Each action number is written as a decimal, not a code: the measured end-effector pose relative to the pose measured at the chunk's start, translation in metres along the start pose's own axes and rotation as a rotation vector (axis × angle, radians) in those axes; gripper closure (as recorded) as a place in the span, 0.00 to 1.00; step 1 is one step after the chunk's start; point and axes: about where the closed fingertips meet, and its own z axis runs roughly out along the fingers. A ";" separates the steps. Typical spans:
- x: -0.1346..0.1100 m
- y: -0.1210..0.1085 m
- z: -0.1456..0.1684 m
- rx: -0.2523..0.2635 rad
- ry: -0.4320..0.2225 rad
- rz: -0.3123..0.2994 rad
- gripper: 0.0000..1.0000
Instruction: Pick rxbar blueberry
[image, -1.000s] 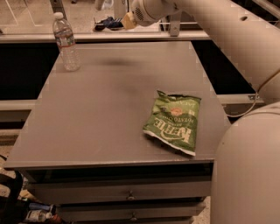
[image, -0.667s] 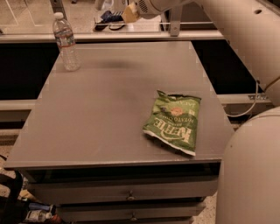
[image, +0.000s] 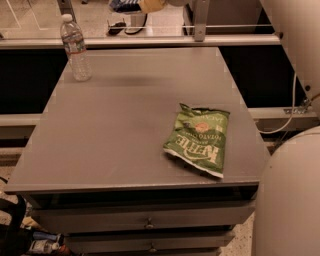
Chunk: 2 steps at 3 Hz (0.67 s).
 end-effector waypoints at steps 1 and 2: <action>0.000 0.018 -0.008 -0.077 0.012 -0.032 1.00; 0.009 0.037 -0.017 -0.126 0.018 -0.057 1.00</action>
Offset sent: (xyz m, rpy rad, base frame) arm -0.0734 0.0016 -0.0274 -0.0398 0.0566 0.1913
